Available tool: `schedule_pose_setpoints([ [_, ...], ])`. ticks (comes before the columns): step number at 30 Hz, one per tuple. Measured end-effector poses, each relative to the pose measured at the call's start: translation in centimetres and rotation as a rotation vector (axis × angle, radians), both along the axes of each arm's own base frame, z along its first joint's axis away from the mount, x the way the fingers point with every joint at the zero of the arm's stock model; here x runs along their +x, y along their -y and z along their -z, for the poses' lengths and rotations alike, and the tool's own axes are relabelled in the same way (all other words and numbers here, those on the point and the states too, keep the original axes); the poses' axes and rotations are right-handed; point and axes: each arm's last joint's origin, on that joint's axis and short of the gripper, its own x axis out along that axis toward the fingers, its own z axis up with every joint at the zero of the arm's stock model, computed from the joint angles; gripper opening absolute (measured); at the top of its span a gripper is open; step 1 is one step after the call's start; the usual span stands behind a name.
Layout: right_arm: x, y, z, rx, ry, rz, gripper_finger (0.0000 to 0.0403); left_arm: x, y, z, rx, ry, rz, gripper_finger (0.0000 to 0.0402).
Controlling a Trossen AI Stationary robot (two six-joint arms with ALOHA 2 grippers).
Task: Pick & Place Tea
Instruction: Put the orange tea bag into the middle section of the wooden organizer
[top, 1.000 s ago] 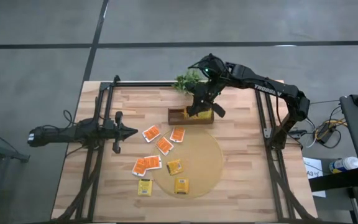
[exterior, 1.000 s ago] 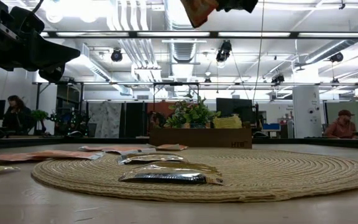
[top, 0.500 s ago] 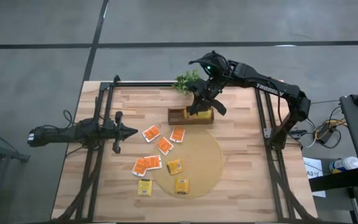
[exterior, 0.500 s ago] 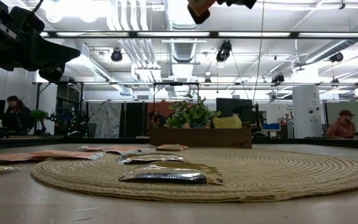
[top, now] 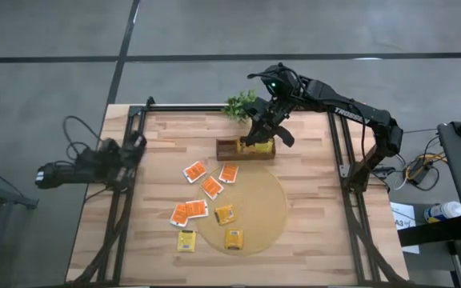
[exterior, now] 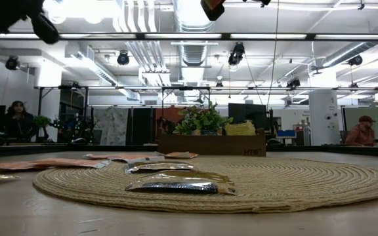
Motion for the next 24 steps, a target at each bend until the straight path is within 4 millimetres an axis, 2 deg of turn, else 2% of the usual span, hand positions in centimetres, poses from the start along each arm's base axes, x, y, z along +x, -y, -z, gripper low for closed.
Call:
schedule_pose_setpoints([
  [4,0.0,0.0,0.0,-0.004,0.004,0.001,0.0008,-0.8,0.0,-0.9,-0.007,0.125,0.007,0.0],
  [11,0.2,0.1,-0.3,-0.008,0.032,0.007,0.0008,-1.6,-0.1,-3.7,-0.092,0.18,0.068,0.0],
  [15,0.4,0.0,-0.6,-0.009,0.056,0.008,0.0008,-0.6,-0.2,-5.9,-0.133,0.078,0.045,0.0],
  [19,0.5,-0.1,-0.7,-0.011,0.07,0.001,0.0008,1.3,-0.2,-8.5,-0.09,-0.042,0.0,0.0],
  [24,0.5,-0.1,-0.7,-0.01,0.07,0.0,0.0008,3.2,-0.2,-12.0,-0.017,-0.07,-0.055,0.0009],
])
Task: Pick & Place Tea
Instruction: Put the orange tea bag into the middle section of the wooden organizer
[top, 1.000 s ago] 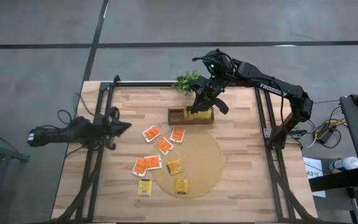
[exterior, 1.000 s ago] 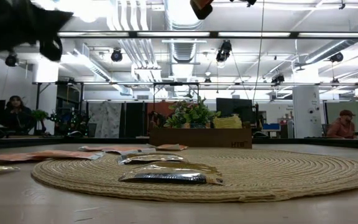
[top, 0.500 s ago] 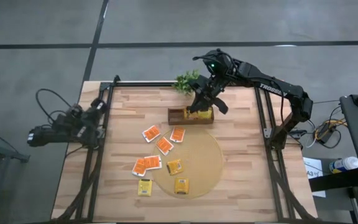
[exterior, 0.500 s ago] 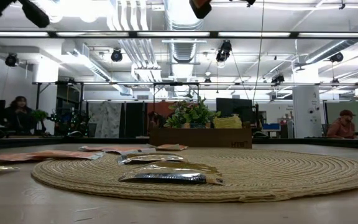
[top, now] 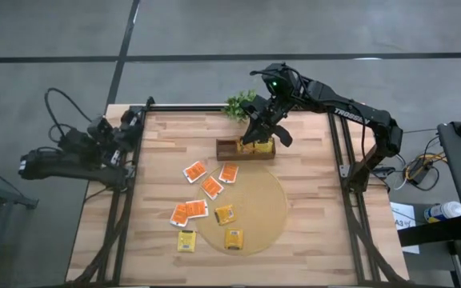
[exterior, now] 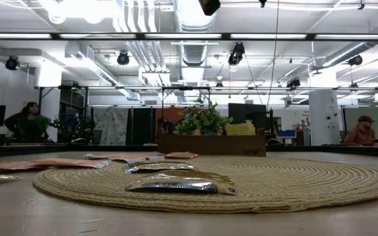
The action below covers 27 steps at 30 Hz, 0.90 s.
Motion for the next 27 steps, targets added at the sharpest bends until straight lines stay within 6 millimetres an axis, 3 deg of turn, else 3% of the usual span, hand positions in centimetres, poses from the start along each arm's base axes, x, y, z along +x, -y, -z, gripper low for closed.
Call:
schedule_pose_setpoints([
  [8,-0.3,-0.3,-0.4,0.012,0.006,-0.01,0.0008,2.7,0.1,-3.2,0.012,-0.179,0.036,0.0098],
  [14,-0.4,-0.6,-1.9,0.036,0.104,-0.074,0.0008,4.6,0.2,-4.8,0.078,-0.227,0.035,0.0162],
  [20,-0.2,-0.6,-3.2,0.067,0.174,-0.109,0.0008,7.4,0.2,-5.1,0.096,-0.307,0.069,0.0176],
  [27,-0.2,-0.6,-3.4,0.065,0.187,-0.109,0.0008,10.3,0.2,-6.7,0.143,-0.418,0.106,0.0177],
])
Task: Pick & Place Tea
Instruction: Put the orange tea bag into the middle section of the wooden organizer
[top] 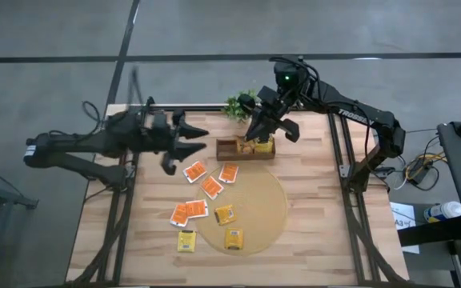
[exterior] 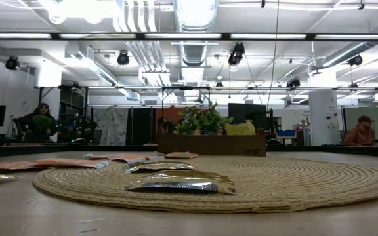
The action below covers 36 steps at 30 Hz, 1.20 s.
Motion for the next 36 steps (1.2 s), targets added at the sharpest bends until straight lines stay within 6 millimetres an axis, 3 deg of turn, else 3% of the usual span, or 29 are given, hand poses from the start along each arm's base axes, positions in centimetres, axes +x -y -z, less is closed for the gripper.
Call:
schedule_pose_setpoints([
  [7,0.0,0.0,0.0,-0.001,0.002,0.0,0.0008,1.4,0.1,-2.5,0.083,-0.069,0.052,0.0177],
  [14,0.0,0.0,0.0,-0.003,0.006,0.0,0.0008,3.1,-0.1,-3.4,0.156,-0.172,0.038,0.0177],
  [20,0.0,-0.1,-0.2,0.0,0.021,-0.025,0.0008,4.5,-0.7,-2.9,0.161,-0.228,0.018,0.0177],
  [36,0.0,-0.7,-0.5,-0.002,0.042,-0.066,0.0008,6.1,-1.6,-2.7,0.145,-0.179,0.05,0.0177],
])
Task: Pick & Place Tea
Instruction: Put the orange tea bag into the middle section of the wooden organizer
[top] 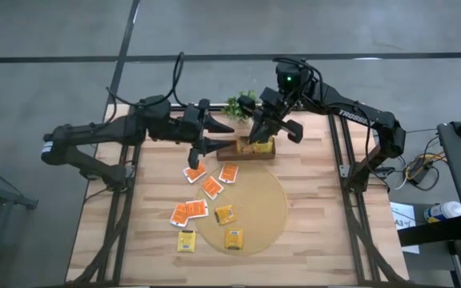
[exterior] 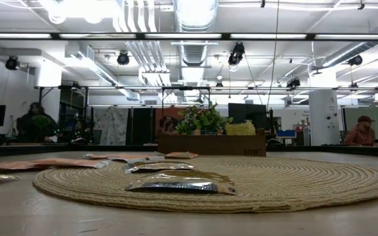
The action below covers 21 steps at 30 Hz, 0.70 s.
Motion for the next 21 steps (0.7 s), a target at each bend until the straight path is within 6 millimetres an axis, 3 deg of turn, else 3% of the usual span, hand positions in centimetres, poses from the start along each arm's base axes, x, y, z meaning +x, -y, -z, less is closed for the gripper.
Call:
schedule_pose_setpoints([
  [21,0.0,0.0,0.0,-0.004,0.005,0.006,0.0008,1.3,0.1,0.0,-0.034,0.061,0.05,0.0177],
])
